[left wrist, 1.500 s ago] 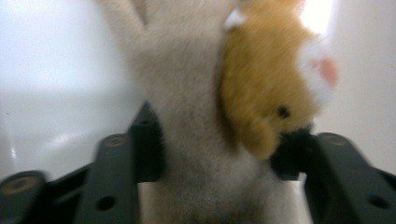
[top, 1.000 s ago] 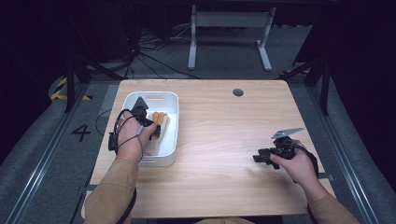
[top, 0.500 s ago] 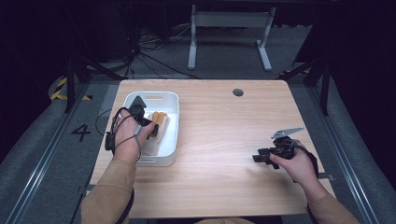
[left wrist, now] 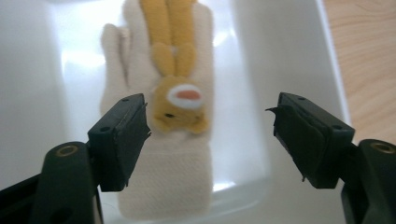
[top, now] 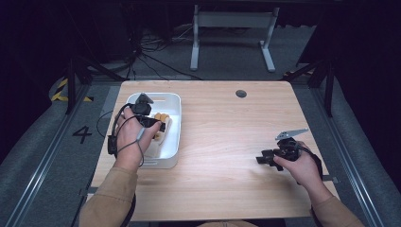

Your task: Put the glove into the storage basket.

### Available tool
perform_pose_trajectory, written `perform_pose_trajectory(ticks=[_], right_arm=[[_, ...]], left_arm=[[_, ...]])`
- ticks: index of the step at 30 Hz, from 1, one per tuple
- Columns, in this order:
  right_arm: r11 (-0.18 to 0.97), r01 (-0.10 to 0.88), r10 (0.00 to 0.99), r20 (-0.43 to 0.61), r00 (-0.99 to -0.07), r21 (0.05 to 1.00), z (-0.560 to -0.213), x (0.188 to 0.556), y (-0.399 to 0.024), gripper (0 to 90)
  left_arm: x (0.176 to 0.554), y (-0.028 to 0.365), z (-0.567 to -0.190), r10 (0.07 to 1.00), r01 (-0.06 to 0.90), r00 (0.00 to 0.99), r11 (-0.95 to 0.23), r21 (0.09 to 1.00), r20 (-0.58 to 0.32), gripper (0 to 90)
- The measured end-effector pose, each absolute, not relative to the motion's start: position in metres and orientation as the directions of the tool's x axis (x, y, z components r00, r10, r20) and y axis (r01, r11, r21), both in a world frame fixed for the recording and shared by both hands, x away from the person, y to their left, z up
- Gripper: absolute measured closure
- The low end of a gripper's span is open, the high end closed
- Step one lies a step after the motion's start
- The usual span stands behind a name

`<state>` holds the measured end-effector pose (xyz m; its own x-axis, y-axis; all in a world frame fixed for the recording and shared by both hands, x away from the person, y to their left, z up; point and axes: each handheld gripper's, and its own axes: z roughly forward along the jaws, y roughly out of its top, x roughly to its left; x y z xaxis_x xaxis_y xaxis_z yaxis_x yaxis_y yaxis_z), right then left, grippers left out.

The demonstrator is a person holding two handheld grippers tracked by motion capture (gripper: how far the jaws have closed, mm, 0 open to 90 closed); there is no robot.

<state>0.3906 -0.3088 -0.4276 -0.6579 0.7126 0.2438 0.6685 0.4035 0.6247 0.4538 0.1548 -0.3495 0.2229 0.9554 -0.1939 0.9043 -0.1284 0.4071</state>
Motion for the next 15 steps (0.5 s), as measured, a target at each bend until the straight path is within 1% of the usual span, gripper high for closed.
perform_pose_trajectory(ticks=[2,4,7,14,15], right_arm=[[0.403,0.668,0.714,0.242,-0.657,0.625,-0.428,0.390,-0.309,52.7],[0.403,0.667,0.714,0.241,-0.657,0.627,-0.427,0.390,-0.310,52.7],[0.398,0.666,0.714,0.243,-0.656,0.630,-0.428,0.390,-0.311,52.3],[0.389,0.675,0.724,0.246,-0.645,0.627,-0.429,0.389,-0.315,51.9],[0.388,0.675,0.725,0.245,-0.644,0.627,-0.429,0.389,-0.315,51.9]], left_arm=[[0.450,0.149,-0.346,0.942,0.897,0.260,-0.153,0.415,-0.213,27.6],[0.446,0.143,-0.344,0.937,0.892,0.290,-0.190,0.411,-0.195,27.1],[0.438,0.135,-0.339,0.913,0.876,0.341,-0.223,0.427,-0.222,28.4],[0.422,0.115,-0.331,0.877,0.821,0.436,-0.295,0.488,-0.202,26.0],[0.418,0.110,-0.330,0.868,0.824,0.448,-0.310,0.475,-0.212,28.5]])
